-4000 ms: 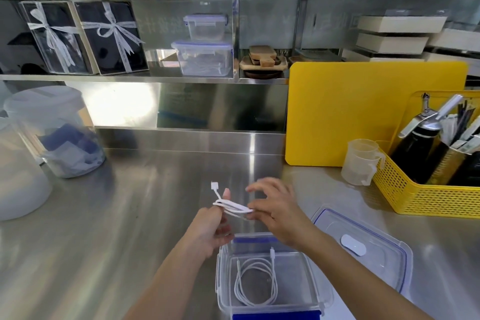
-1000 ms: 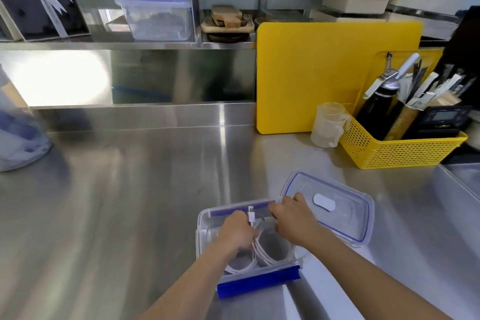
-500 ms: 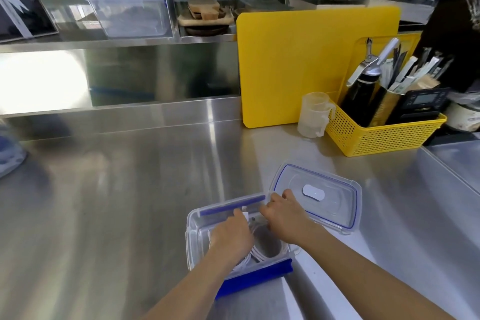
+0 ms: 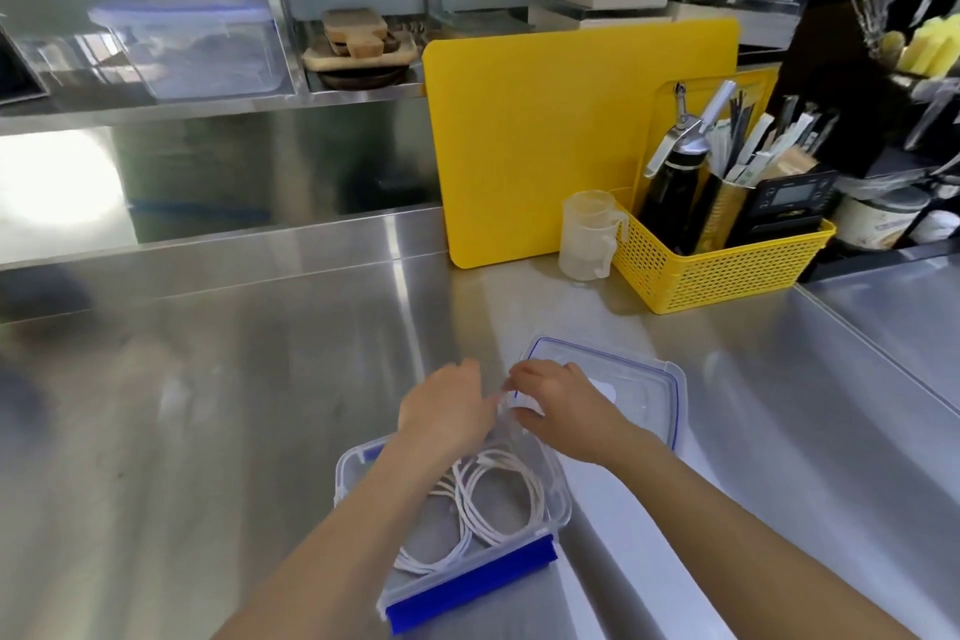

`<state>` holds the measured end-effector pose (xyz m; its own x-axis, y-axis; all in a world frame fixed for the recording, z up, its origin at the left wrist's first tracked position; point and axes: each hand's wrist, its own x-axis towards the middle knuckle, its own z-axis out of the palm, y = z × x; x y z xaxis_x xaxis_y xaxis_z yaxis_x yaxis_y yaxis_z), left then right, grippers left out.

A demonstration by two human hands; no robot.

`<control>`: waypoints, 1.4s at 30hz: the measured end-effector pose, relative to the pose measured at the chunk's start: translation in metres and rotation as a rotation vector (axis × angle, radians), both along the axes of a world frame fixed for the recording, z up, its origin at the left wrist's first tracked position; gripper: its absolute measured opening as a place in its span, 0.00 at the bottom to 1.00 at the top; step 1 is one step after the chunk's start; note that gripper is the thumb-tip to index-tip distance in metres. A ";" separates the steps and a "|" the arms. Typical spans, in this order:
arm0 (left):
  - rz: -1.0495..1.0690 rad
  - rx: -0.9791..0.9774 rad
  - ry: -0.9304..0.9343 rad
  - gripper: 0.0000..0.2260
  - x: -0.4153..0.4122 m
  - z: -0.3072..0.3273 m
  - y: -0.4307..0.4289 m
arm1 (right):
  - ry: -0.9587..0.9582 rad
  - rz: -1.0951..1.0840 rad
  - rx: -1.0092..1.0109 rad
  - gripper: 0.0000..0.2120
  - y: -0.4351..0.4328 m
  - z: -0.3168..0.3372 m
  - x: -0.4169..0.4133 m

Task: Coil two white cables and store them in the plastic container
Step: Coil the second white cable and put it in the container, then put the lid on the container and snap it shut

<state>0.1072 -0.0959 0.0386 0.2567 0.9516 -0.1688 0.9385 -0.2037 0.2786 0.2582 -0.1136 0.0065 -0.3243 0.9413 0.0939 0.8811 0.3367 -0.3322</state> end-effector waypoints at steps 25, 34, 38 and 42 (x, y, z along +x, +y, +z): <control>0.206 -0.330 -0.329 0.13 0.057 -0.043 0.082 | 0.958 -1.195 -0.261 0.06 -0.005 -0.031 0.114; 0.453 -0.476 -0.983 0.09 -0.019 0.004 0.088 | 1.273 -0.924 -0.232 0.09 0.033 0.033 0.079; 0.497 -0.381 -1.156 0.12 -0.062 0.020 0.082 | 1.139 -0.760 -0.259 0.05 0.034 0.048 0.062; 0.532 -0.204 -1.193 0.14 -0.093 0.021 0.066 | 1.175 -0.639 -0.363 0.04 0.037 0.049 0.045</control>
<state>0.0146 -0.0298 0.0592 -0.0483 0.9663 -0.2528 0.0494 0.2551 0.9657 0.3034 -0.0770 0.0558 0.2656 0.9253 -0.2706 -0.0065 -0.2789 -0.9603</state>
